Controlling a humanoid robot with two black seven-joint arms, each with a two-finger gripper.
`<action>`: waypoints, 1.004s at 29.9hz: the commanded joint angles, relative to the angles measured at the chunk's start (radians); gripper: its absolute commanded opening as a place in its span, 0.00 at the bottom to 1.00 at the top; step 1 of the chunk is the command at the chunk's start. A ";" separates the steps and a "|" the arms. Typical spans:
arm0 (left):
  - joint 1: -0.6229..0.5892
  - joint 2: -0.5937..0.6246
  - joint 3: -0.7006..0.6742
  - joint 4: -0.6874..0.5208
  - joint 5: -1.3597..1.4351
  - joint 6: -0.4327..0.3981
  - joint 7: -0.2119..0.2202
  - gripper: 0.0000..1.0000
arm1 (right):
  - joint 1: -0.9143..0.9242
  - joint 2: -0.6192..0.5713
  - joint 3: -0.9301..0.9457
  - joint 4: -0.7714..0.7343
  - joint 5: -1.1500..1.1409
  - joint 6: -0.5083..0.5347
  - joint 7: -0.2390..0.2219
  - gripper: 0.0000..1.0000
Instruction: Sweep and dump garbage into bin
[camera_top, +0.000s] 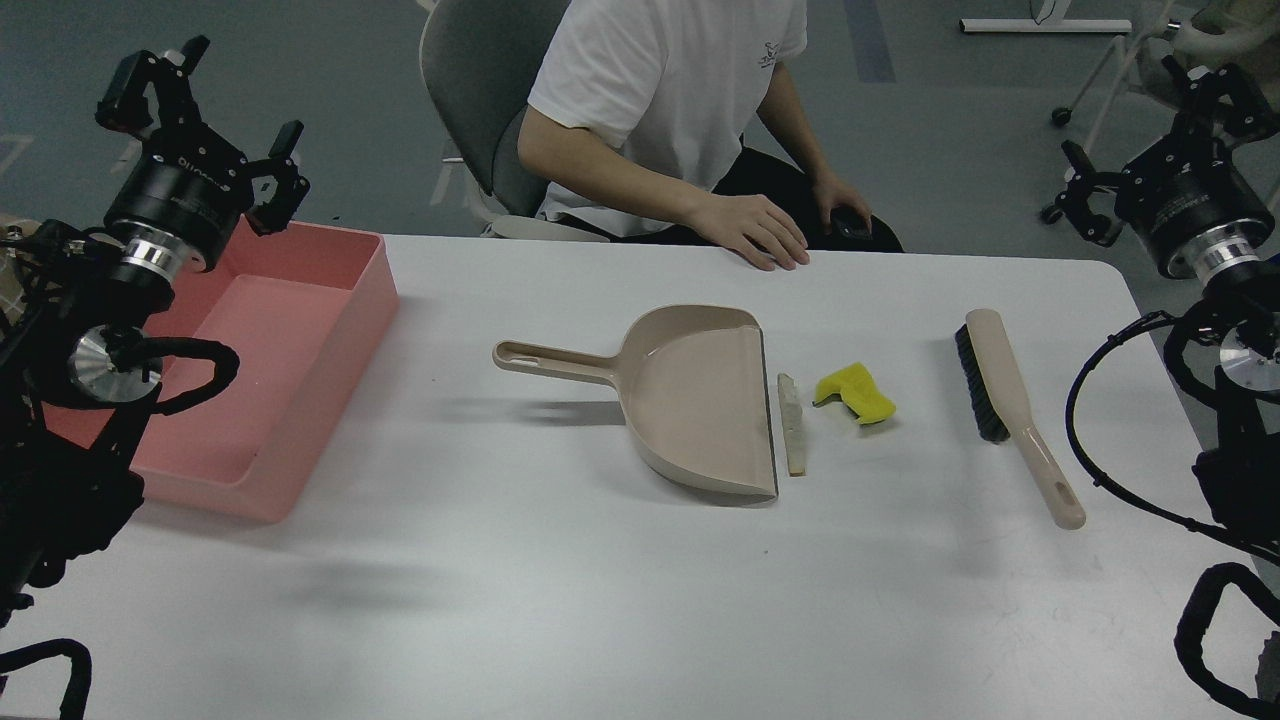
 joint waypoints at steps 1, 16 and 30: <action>-0.002 -0.002 0.017 0.001 0.000 0.004 -0.002 0.98 | 0.000 0.001 0.002 0.001 0.001 -0.001 0.000 1.00; -0.029 -0.003 0.026 -0.008 -0.006 -0.003 -0.011 0.98 | 0.009 0.001 0.006 0.009 0.001 -0.015 0.000 1.00; -0.028 -0.002 0.027 -0.026 -0.014 -0.007 -0.009 0.98 | 0.000 0.001 0.006 0.073 0.008 -0.003 -0.002 1.00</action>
